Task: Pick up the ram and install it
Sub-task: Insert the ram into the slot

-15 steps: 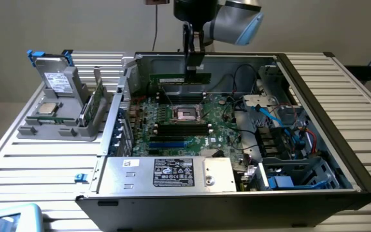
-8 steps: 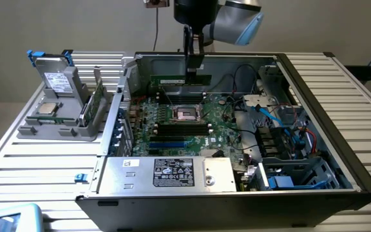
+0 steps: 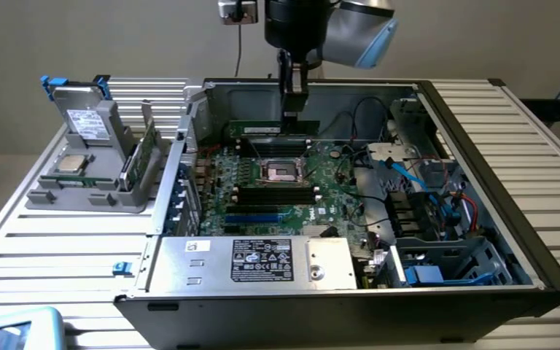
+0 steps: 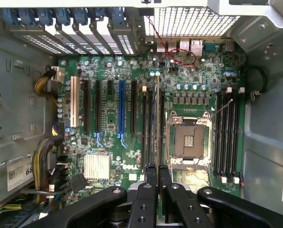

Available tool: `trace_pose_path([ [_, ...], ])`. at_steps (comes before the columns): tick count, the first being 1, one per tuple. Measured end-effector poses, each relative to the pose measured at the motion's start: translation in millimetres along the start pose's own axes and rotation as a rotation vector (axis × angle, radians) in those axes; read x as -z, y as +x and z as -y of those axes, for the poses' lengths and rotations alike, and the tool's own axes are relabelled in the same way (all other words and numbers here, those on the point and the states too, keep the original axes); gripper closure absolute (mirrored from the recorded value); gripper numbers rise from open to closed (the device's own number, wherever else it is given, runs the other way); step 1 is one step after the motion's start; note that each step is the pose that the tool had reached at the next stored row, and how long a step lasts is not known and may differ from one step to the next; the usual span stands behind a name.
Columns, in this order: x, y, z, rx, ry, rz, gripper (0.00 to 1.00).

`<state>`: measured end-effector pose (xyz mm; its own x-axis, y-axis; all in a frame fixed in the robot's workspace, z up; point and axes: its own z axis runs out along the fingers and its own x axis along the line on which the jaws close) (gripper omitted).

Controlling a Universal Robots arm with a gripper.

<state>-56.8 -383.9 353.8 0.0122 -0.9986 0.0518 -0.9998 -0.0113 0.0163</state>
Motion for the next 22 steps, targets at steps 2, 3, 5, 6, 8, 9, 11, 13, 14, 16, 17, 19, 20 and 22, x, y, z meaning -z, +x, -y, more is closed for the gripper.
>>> trace_pose_path([
  [2, -3.5, -0.2, 1.1, -0.003, -0.0002, 0.0000, 0.87],
  [3, -5.4, -0.3, 1.5, -0.004, -0.0003, 0.0000, 0.87],
  [5, -9.1, -0.4, 2.2, -0.007, -0.0003, 0.0002, 0.87],
  [6, -10.8, -0.4, 2.5, -0.008, -0.0004, 0.0001, 0.87],
  [8, -14.4, 0.0, 2.7, -0.010, 0.0000, 0.0001, 0.87],
  [9, -16.1, 0.2, 2.8, -0.012, 0.0006, 0.0001, 0.87],
  [11, -19.1, 0.6, 3.0, -0.014, 0.0014, -0.0005, 0.87],
  [13, -22.6, 0.6, 3.3, -0.016, 0.0020, -0.0007, 0.87],
  [14, -24.4, 0.7, 3.7, -0.016, 0.0022, -0.0006, 0.87],
  [16, -28.1, 0.8, 4.8, -0.018, 0.0023, -0.0006, 0.87],
  [17, -29.9, 0.8, 5.4, -0.019, 0.0022, -0.0006, 0.87],
  [19, -33.6, 1.1, 6.1, -0.021, 0.0022, -0.0004, 0.87],
  [20, -35.3, 1.5, 6.2, -0.022, 0.0021, -0.0006, 0.87],
  [22, -39.1, 4.0, 6.2, -0.024, 0.0026, -0.0006, 0.87],
])
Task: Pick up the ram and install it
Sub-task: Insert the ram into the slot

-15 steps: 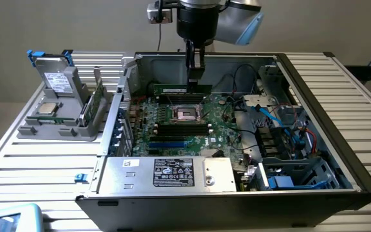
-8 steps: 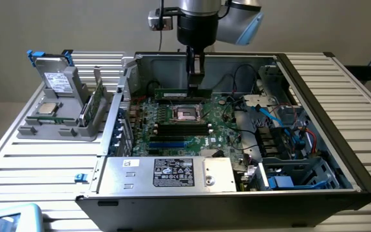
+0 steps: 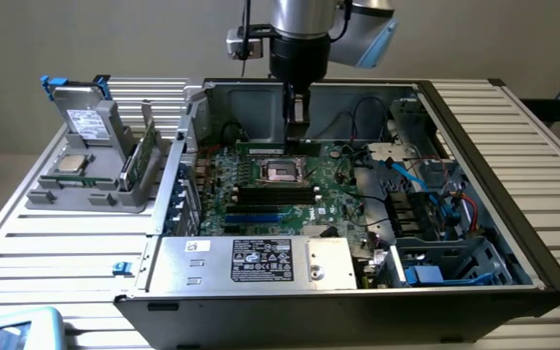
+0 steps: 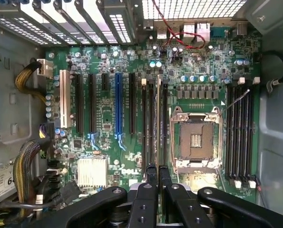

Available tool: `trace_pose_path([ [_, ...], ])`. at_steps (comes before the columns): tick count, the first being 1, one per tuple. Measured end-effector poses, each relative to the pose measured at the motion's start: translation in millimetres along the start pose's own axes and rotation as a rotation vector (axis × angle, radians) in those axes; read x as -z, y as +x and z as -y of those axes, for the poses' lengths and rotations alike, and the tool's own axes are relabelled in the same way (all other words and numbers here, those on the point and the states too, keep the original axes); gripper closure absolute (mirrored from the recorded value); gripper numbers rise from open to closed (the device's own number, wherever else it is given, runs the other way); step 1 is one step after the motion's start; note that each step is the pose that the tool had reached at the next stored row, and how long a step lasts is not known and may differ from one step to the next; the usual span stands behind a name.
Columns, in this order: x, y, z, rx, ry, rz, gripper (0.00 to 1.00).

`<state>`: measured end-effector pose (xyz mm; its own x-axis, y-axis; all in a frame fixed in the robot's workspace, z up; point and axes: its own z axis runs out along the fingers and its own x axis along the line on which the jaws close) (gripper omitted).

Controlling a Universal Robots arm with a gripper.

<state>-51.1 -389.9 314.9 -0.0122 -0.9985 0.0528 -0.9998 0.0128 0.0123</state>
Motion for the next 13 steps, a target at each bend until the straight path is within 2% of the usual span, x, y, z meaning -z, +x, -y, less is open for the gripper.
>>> trace_pose_path([
  [3, -5.8, 3.6, 0.3, -0.002, 0.0012, 0.0002, 0.87],
  [9, -16.7, 3.1, 0.6, -0.004, 0.0010, 0.0002, 0.87],
  [10, -18.0, 2.6, 0.7, -0.004, 0.0010, -0.0010, 0.87],
  [11, -18.9, 1.8, 0.7, -0.004, 0.0009, -0.0046, 0.87],
  [13, -20.5, 0.0, 0.6, -0.004, 0.0013, -0.0148, 0.87],
])
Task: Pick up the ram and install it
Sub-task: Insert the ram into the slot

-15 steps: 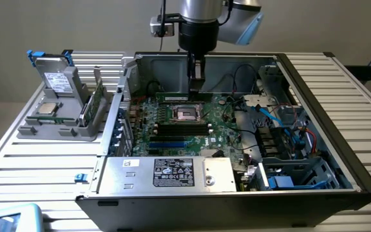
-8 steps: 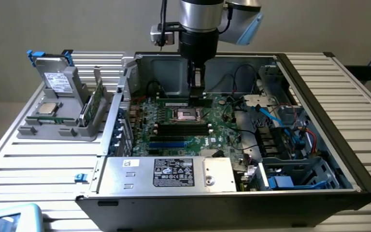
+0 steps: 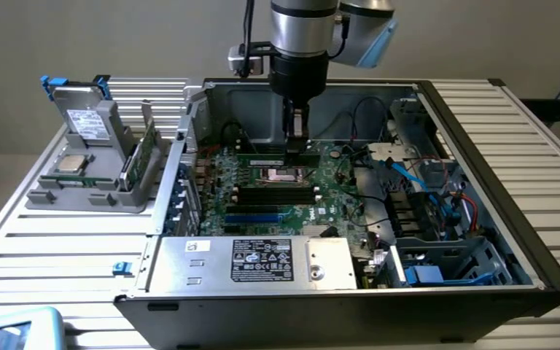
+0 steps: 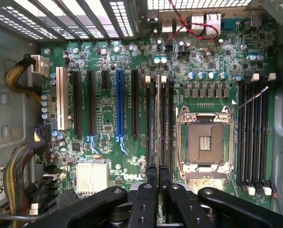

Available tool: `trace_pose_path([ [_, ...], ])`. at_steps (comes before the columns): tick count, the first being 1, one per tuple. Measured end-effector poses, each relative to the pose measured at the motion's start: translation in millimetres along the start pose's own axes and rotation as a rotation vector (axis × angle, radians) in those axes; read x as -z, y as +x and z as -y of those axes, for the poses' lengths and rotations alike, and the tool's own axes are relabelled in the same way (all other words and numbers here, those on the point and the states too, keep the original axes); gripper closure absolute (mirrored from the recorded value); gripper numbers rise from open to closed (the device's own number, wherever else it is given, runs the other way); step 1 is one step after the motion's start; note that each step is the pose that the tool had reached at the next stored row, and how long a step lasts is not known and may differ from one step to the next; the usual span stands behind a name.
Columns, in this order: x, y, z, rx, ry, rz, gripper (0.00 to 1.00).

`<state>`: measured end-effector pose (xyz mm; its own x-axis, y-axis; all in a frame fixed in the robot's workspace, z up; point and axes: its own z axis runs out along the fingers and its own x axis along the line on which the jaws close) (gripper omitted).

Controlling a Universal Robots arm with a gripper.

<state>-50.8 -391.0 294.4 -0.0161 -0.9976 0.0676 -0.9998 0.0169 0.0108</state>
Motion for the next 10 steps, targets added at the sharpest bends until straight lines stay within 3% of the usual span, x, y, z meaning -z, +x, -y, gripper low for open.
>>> trace_pose_path([
  [2, -1.8, -1.9, 0.0, 0.000, 0.0004, -0.0087, 0.87],
  [10, -16.4, -2.1, 0.3, 0.000, 0.0006, -0.0049, 0.87],
])
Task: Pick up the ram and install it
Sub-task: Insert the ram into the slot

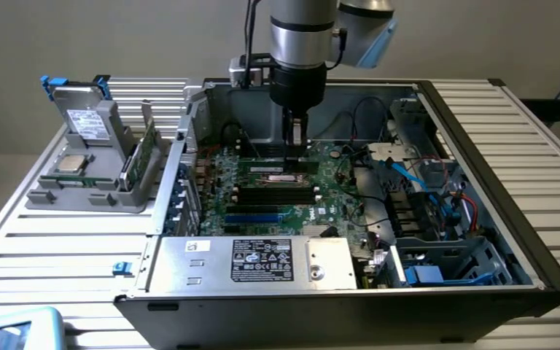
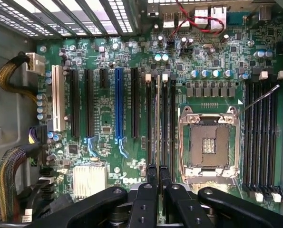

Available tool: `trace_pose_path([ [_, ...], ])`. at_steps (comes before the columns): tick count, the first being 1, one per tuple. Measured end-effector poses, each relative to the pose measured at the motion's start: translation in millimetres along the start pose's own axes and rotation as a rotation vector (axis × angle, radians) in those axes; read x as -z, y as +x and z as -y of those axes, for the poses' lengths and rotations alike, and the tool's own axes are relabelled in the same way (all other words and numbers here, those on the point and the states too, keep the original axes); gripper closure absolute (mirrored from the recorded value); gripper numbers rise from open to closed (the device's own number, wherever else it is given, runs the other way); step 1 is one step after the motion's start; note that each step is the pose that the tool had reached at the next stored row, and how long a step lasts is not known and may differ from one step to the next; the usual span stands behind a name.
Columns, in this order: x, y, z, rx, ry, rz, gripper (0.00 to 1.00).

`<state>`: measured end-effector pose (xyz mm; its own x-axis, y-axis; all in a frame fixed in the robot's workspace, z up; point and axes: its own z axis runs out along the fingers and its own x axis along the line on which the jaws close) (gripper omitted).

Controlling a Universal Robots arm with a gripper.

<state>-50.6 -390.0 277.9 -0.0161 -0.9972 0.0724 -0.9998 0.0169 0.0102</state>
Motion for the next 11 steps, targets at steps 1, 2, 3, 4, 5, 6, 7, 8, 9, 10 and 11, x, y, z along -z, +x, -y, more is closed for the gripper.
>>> trace_pose_path([
  [1, -1.8, 0.9, 0.1, 0.000, -0.0001, 0.0016, 0.87],
  [2, -3.6, 1.7, 0.2, 0.000, 0.0000, 0.0044, 0.87],
  [3, -5.1, 2.5, 0.2, 0.000, -0.0001, 0.0077, 0.87],
  [4, -6.7, 3.4, 0.3, 0.000, -0.0002, 0.0117, 0.87],
  [5, -8.3, 3.9, 0.4, 0.000, -0.0001, 0.0143, 0.87],
  [6, -8.9, 3.9, 0.3, 0.000, -0.0001, 0.0148, 0.87],
  [7, -8.9, 3.9, 0.3, 0.000, -0.0002, 0.0146, 0.87],
  [8, -8.9, 4.0, 0.3, 0.000, -0.0003, 0.0145, 0.87],
  [9, -8.8, 4.0, 0.3, 0.000, -0.0003, 0.0145, 0.87],
  [10, -8.9, 4.0, 0.3, 0.000, -0.0003, 0.0145, 0.87],
  [11, -8.9, 4.0, 0.3, 0.000, -0.0003, 0.0145, 0.87],
])
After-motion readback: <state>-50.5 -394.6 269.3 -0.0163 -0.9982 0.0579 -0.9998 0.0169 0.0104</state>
